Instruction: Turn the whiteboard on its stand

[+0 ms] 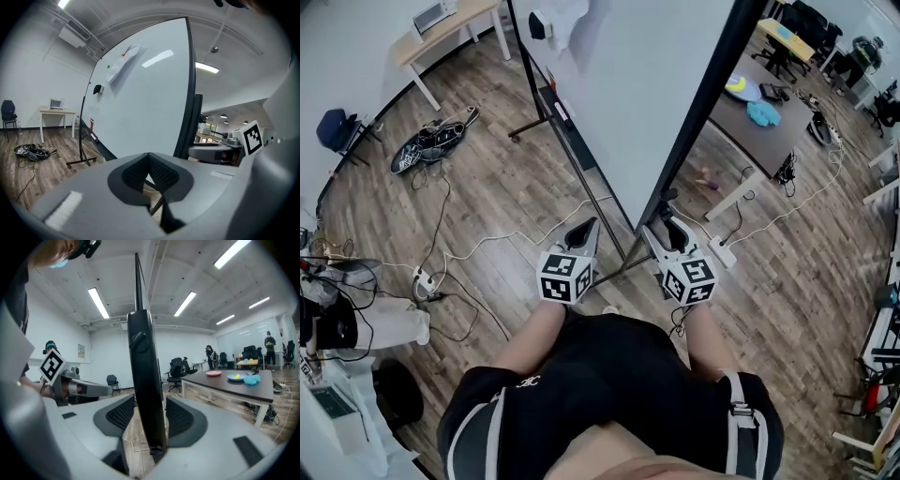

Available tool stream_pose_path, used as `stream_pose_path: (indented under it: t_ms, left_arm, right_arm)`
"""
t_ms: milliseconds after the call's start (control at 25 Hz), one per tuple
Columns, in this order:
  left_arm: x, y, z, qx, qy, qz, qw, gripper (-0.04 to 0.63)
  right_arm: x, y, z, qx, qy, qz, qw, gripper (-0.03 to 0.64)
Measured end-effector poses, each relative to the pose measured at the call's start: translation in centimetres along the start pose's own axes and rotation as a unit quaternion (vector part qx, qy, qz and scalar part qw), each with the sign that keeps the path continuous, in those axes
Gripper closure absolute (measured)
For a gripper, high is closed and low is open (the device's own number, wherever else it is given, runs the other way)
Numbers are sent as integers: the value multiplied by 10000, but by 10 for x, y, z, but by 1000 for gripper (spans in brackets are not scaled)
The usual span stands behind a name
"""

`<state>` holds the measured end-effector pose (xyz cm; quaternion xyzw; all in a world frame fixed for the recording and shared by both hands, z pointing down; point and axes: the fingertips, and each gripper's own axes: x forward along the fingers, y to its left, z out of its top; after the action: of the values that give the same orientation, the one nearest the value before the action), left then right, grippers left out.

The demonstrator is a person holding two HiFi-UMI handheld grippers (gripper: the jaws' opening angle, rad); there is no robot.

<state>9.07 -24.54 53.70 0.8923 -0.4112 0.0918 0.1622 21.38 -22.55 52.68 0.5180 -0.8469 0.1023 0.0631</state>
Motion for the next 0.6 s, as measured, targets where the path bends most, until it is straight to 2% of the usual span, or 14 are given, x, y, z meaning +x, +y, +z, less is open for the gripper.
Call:
stream_pose_path:
  t_ms: [80, 200, 320, 360, 480, 560, 600]
  left_arm:
    - [-1, -1, 3, 30, -15, -6, 10000, 586]
    - [0, -3, 7, 58, -50, -23, 10000, 586]
    - [1, -2, 11, 84, -131, -5, 9999, 586]
    - [1, -2, 13, 93, -200, 29, 9998, 586]
    - [1, -3, 22, 96, -406, 78, 9991, 586]
    - [4, -6, 26, 115, -436, 36, 9990, 586]
    - [5, -7, 26, 130, -425, 11, 9990, 586]
  right_arm:
    - [-19, -1, 4, 103, -271, 145, 9995, 411]
    - [-51, -9, 27, 358, -967, 224, 9944, 411]
    - [-76, -22, 58, 583, -1646, 33, 9846, 413]
    - [-84, -30, 67, 627, -1859, -160, 9804, 422]
    - [-107, -56, 82, 662, -2287, -1012, 9659, 541]
    - [-112, -75, 74, 489, -2056, -1747, 9617, 607]
    - [-112, -82, 65, 347, -1792, -2064, 9613, 609]
